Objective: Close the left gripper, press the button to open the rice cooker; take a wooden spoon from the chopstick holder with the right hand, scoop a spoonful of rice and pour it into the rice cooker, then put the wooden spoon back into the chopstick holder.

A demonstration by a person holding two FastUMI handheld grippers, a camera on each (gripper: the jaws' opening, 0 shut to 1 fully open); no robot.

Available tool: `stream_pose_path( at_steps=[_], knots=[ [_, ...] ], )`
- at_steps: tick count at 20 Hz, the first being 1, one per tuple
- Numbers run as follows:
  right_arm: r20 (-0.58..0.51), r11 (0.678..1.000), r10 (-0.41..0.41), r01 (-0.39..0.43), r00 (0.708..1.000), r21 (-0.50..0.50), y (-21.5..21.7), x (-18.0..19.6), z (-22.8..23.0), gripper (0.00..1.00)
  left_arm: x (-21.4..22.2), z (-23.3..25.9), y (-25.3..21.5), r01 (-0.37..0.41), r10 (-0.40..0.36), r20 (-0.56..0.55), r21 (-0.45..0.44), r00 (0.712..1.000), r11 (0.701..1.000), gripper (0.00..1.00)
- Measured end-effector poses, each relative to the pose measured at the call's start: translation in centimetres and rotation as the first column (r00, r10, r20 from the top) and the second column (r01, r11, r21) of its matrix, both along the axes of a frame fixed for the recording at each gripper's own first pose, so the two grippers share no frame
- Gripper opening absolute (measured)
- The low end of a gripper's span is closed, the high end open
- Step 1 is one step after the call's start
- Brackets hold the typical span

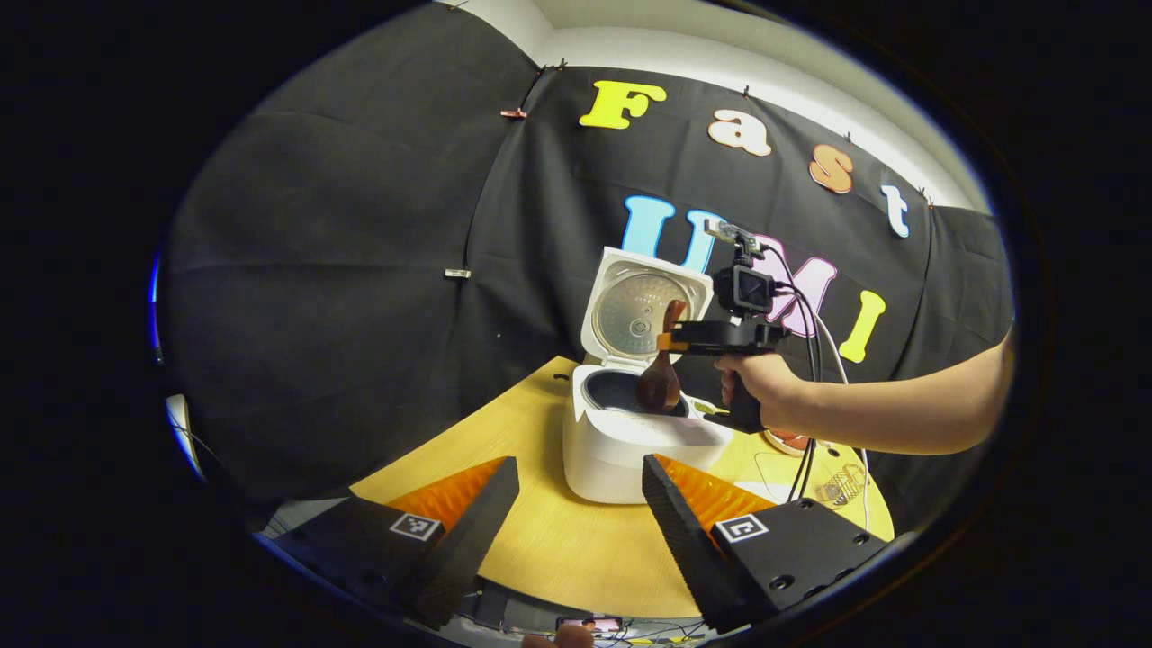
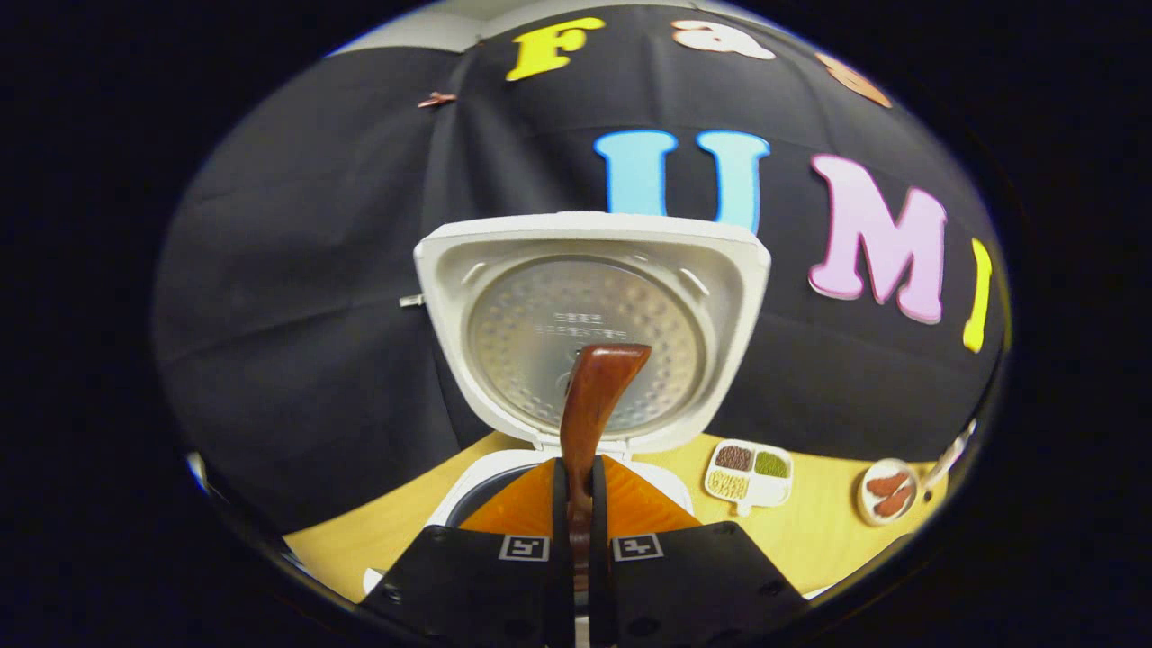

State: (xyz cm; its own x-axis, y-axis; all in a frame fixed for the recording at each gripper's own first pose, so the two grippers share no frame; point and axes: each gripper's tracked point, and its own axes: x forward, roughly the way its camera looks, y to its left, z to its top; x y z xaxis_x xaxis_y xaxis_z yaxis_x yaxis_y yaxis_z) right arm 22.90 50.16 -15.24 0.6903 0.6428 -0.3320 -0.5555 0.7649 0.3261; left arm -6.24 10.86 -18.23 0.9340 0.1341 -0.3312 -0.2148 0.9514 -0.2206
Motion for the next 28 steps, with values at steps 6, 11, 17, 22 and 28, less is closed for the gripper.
stream_pose_path(
  at_steps=[6, 11, 17, 22, 28],
  knots=[
    [-0.289, 0.936, -0.147, 0.227, 0.946, 0.269, -5.9, 1.0, 0.1, 0.11, -0.1, 0.7, -1.0, 0.01, -0.01, 0.005, 0.006, 1.0, 1.0, 0.95],
    [-0.434, 0.815, -0.192, 0.389, 0.88, 0.429, -14.7, 1.4, 1.3, 0.11, 0.6, 1.4, -2.8, 0.038, -0.038, 0.01, 0.013, 0.999, 0.999, 0.95],
    [-0.469, 0.712, -0.273, 0.504, 0.84, 0.488, -27.4, 1.2, 0.2, 0.11, 2.2, 1.9, -5.5, 0.095, -0.095, 0.012, 0.034, 0.995, 0.995, 0.95],
    [-0.463, 0.668, -0.414, 0.607, 0.784, 0.43, -39.5, 1.1, -4.0, 0.11, 3.6, 2.1, -8.8, 0.14, -0.14, 0.007, 0.016, 0.99, 0.99, 0.95],
    [-0.39, 0.691, -0.535, 0.654, 0.75, 0.309, -51.0, 0.9, -8.5, 0.11, 4.7, 2.9, -13.2, 0.179, -0.18, 0.006, 0.044, 0.984, 0.983, 0.95]
  ],
)
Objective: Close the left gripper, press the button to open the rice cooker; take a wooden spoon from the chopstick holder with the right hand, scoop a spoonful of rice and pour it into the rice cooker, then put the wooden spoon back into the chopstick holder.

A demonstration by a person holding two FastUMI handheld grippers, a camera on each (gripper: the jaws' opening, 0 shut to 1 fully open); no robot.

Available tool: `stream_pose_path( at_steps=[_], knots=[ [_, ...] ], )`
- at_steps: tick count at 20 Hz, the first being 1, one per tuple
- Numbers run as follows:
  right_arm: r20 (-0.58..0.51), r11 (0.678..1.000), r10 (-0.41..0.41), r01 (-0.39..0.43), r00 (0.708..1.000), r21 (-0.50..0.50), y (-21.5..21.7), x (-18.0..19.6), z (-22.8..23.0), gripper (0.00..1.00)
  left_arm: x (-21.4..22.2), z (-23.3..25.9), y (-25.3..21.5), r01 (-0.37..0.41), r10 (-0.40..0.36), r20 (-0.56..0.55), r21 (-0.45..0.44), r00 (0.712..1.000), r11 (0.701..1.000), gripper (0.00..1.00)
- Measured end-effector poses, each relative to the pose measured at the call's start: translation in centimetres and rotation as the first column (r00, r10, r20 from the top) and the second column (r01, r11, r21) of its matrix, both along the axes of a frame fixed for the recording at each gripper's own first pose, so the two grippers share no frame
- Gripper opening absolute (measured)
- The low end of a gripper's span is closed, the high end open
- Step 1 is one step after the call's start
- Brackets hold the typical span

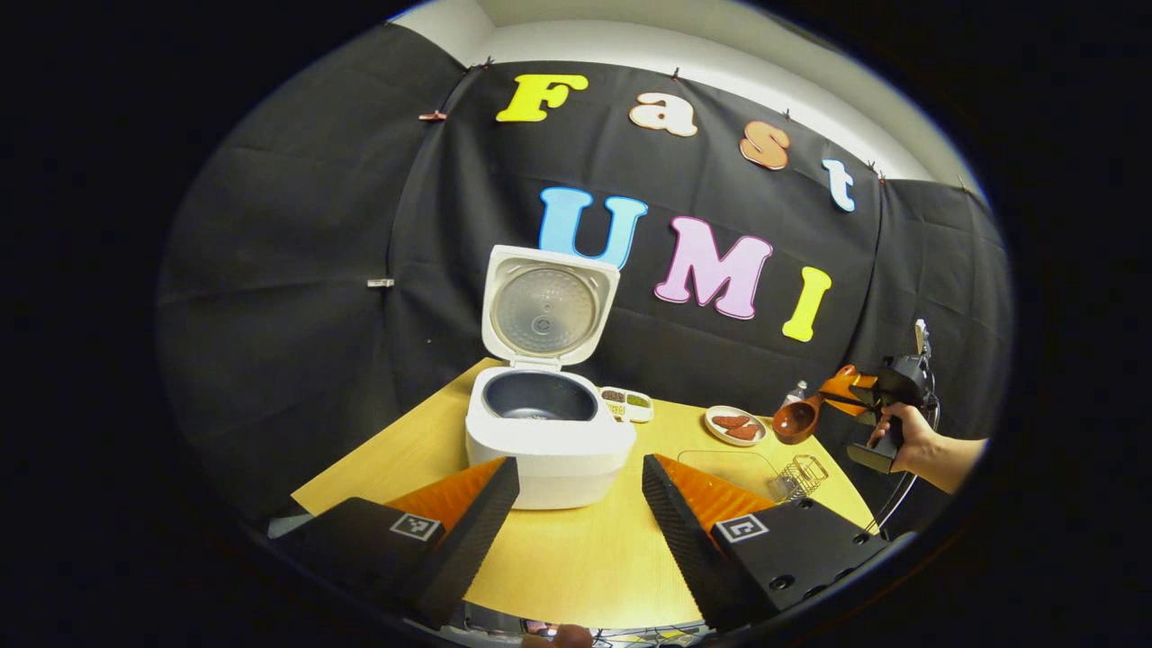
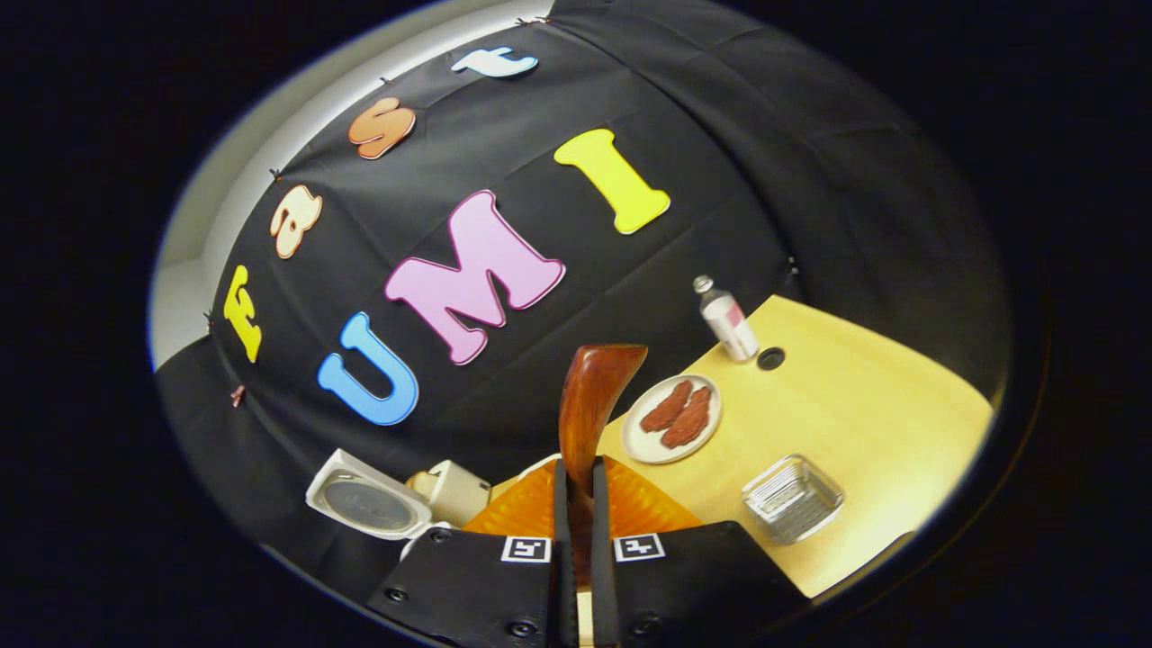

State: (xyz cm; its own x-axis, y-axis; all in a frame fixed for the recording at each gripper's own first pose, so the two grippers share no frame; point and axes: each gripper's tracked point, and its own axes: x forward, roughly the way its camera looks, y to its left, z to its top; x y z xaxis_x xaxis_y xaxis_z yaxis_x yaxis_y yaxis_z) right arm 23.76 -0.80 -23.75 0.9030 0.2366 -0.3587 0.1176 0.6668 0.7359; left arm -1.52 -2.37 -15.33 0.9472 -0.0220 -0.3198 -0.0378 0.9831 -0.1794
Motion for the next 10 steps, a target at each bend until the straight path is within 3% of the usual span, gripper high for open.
stream_pose_path(
  at_steps=[5, 6, 7, 10],
  knots=[
    [-0.025, 0.992, 0.002, -0.005, 1.0, -0.127, -6.1, 0.0, -4.4, 0.11, 1.0, 1.0, -2.2, -0.007, 0.007, 0.013, 0.009, 1.0, 1.0, 0.95],
    [-0.03, 0.988, 0.003, -0.008, 1.0, -0.153, -7.0, 0.1, -5.3, 0.16, 1.3, 1.1, -2.4, -0.012, 0.012, 0.015, 0.019, 1.0, 1.0, 0.95],
    [-0.032, 0.984, 0.007, -0.013, 0.999, -0.179, -7.8, 0.4, -6.3, 0.11, 1.5, 1.2, -2.5, -0.018, 0.017, 0.015, 0.03, 1.0, 0.999, 0.95],
    [-0.053, 0.975, 0.011, -0.022, 0.999, -0.22, -9.1, 1.2, -8.8, 0.11, 1.1, 1.7, -2.5, -0.035, 0.034, 0.019, 0.04, 0.999, 0.999, 0.95]
  ],
)
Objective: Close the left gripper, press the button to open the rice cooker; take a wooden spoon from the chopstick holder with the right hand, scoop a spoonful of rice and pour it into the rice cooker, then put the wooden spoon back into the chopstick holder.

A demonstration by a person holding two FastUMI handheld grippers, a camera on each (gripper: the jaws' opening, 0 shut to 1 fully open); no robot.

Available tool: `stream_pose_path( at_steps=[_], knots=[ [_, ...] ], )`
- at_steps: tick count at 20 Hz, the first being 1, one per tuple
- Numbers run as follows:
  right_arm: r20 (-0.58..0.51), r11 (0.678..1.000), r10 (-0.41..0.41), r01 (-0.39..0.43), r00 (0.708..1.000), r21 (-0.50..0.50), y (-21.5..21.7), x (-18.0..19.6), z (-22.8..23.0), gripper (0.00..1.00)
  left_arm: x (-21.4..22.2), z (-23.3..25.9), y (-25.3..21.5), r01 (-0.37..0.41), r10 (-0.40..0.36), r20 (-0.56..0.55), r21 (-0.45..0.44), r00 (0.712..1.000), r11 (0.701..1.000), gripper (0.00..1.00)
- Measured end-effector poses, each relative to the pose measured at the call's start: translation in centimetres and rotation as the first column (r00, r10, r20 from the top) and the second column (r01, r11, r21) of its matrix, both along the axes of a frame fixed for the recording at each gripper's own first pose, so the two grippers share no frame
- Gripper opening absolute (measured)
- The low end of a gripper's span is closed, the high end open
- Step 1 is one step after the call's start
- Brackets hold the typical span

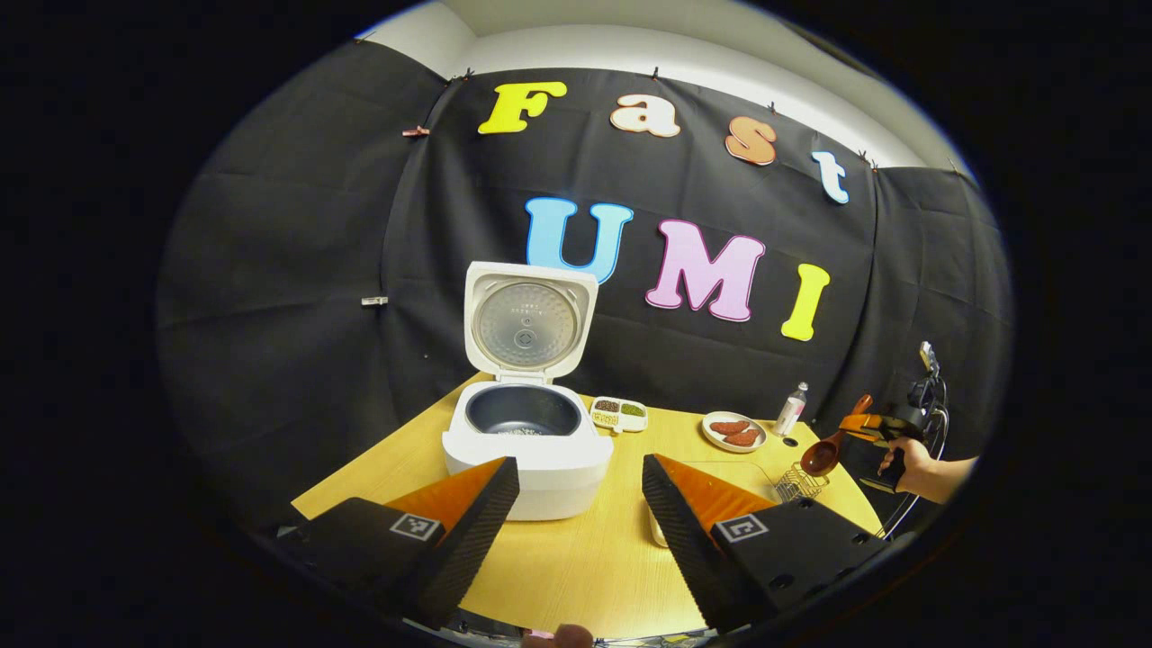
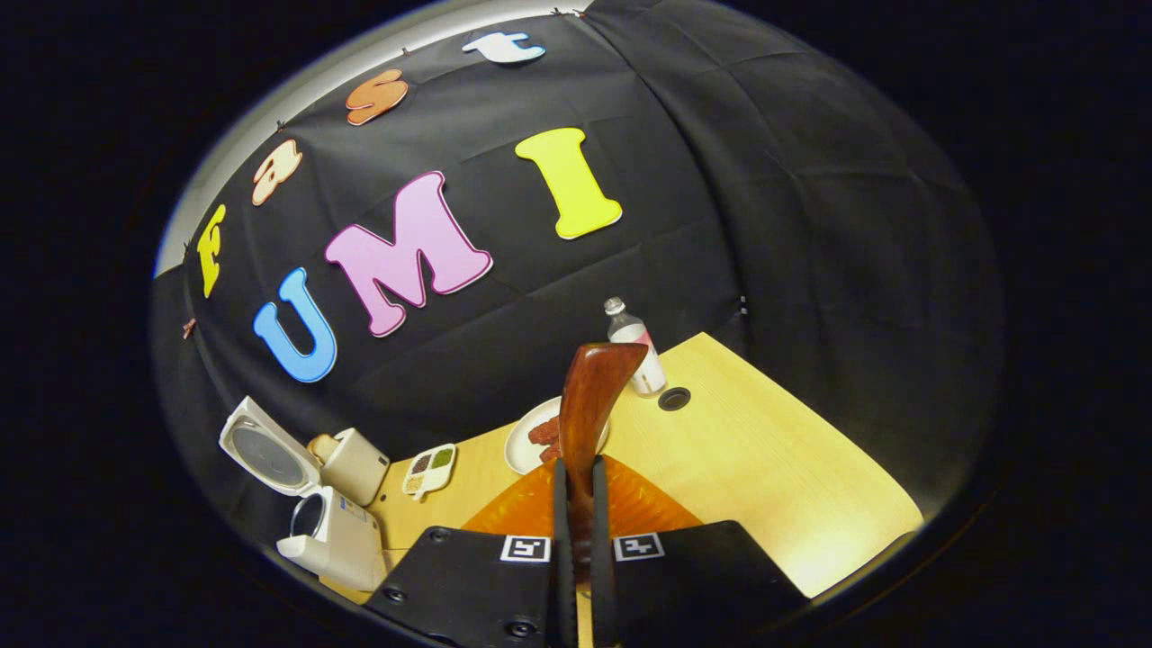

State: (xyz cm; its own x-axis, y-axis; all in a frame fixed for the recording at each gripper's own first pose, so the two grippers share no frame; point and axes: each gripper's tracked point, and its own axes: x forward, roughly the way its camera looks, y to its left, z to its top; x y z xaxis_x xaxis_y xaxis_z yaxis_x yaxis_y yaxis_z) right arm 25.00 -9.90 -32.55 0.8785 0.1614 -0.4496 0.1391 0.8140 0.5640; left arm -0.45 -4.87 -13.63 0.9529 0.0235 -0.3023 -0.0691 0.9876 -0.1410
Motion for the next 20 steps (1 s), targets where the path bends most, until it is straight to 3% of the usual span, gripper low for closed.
stream_pose_path(
  at_steps=[8, 15, 16, 17, 20],
  knots=[
    [-0.03, 0.986, 0.108, -0.111, 0.994, -0.121, 1.9, 0.2, -4.6, 0.11, -1.2, 0.1, 0.3, -0.031, 0.032, -0.015, 0.053, 0.999, 0.998, 0.95],
    [-0.102, 0.986, 0.106, -0.118, 0.989, -0.119, 2.8, -1.1, -6.9, 0.15, -1.1, 1.6, 0.7, -0.02, 0.018, 0.021, 0.112, 1.0, 0.993, 0.95],
    [-0.103, 0.989, 0.085, -0.096, 0.991, -0.115, 2.4, -0.9, -6.7, 0.22, -0.9, 1.7, 0.7, -0.016, 0.013, 0.025, 0.112, 1.0, 0.994, 0.95],
    [-0.106, 0.991, 0.066, -0.078, 0.992, -0.112, 1.9, -1.1, -6.6, 0.22, -0.6, 2.0, 0.8, -0.013, 0.01, 0.031, 0.106, 0.999, 0.994, 0.95],
    [-0.126, 0.993, 0.027, -0.041, 0.992, -0.112, 0.4, -2.4, -5.6, 0.7, 0.2, 2.8, 1.5, -0.007, 0.002, 0.055, 0.092, 0.998, 0.996, 0.95]
  ],
)
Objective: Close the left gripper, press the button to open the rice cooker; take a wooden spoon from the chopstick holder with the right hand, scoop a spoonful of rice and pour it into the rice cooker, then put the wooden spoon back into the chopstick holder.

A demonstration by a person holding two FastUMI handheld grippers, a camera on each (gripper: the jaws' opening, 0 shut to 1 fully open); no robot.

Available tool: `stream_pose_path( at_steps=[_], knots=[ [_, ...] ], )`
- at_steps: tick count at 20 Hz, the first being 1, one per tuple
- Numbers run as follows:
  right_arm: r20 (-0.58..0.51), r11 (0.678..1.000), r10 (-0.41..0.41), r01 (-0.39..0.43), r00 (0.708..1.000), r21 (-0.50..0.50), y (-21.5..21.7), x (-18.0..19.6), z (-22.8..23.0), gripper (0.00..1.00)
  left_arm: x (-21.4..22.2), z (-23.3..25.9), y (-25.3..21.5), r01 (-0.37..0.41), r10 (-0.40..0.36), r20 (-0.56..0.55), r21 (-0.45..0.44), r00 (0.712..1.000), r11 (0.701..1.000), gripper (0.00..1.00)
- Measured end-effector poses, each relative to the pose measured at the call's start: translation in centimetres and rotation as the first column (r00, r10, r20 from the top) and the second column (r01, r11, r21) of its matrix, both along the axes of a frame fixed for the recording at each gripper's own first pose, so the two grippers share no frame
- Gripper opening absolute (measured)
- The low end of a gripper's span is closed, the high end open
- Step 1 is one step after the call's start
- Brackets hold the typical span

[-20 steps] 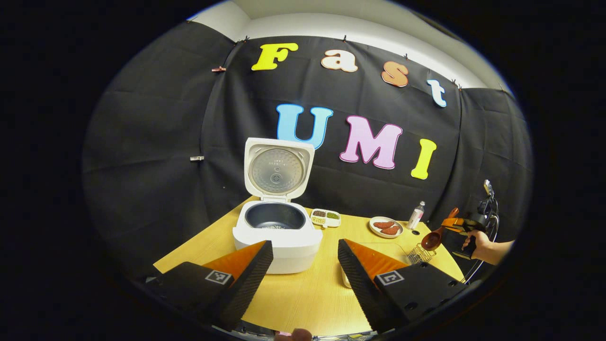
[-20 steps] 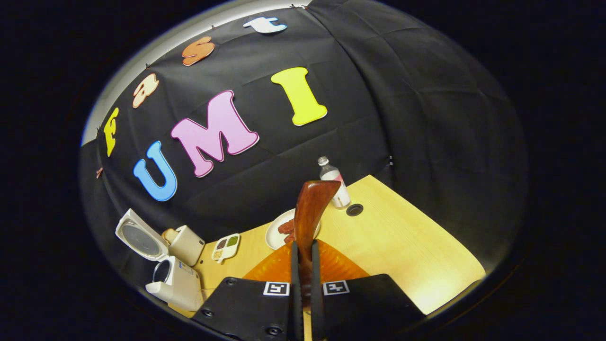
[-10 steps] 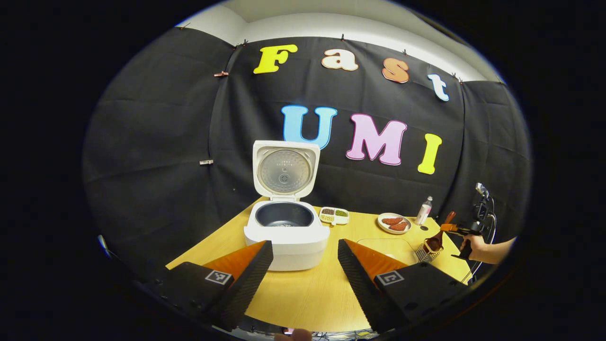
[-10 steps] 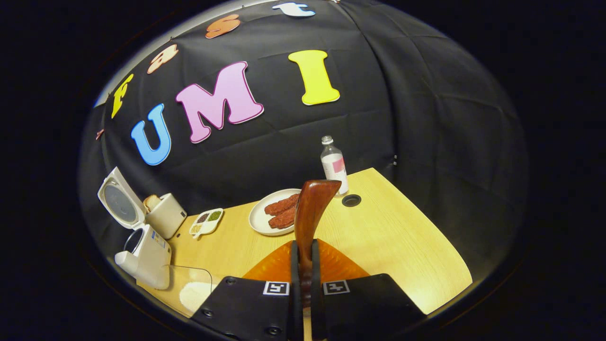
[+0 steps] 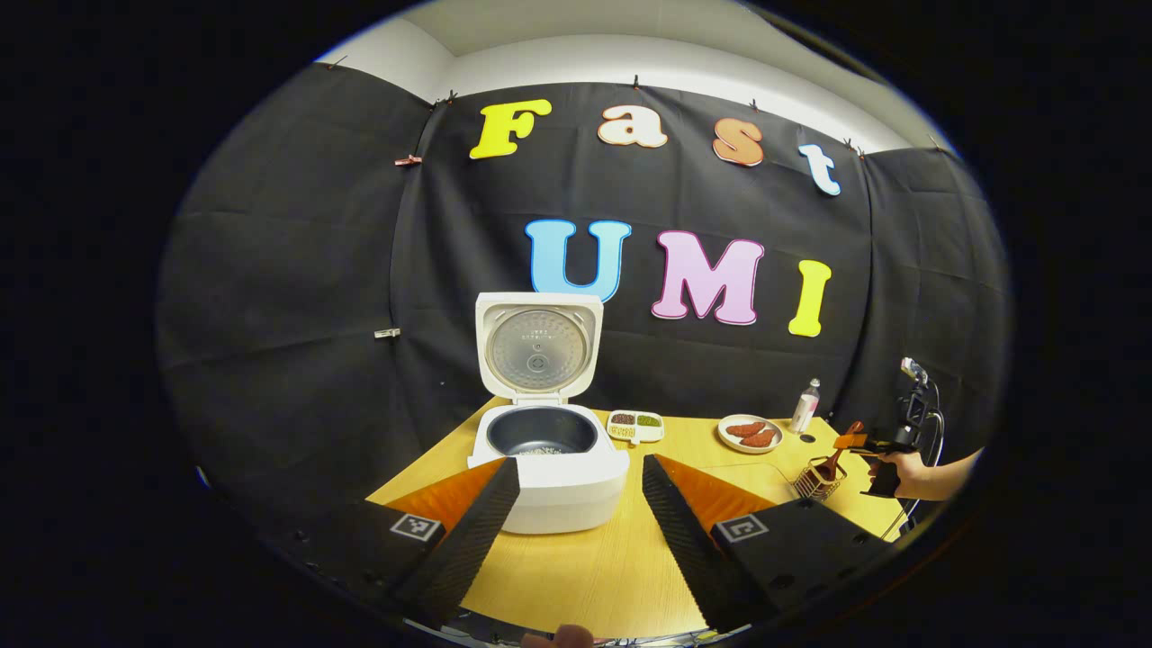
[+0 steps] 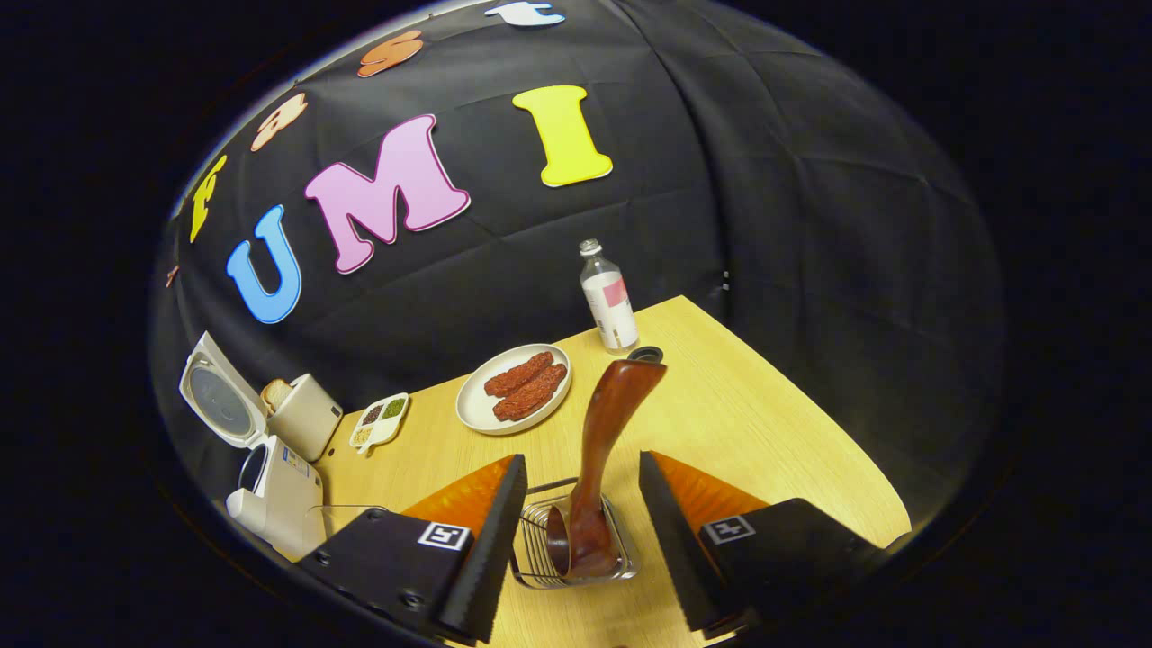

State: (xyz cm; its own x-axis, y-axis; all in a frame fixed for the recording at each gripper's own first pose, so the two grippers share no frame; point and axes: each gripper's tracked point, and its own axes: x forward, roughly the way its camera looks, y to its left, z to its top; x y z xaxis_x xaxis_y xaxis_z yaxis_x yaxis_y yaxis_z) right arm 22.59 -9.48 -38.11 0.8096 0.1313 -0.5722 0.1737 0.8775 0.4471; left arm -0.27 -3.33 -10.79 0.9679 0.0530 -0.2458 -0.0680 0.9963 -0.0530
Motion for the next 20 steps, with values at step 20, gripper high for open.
stream_pose_path(
  at_steps=[20],
  knots=[
    [0.467, 0.973, 0.081, 0.031, 0.881, -0.227, 4.7, -10.6, 31.9, 0.98, 18.6, 16.3, 8.4, 0.077, -0.054, 0.324, -0.057, 0.945, 0.995, 0.95]
  ],
)
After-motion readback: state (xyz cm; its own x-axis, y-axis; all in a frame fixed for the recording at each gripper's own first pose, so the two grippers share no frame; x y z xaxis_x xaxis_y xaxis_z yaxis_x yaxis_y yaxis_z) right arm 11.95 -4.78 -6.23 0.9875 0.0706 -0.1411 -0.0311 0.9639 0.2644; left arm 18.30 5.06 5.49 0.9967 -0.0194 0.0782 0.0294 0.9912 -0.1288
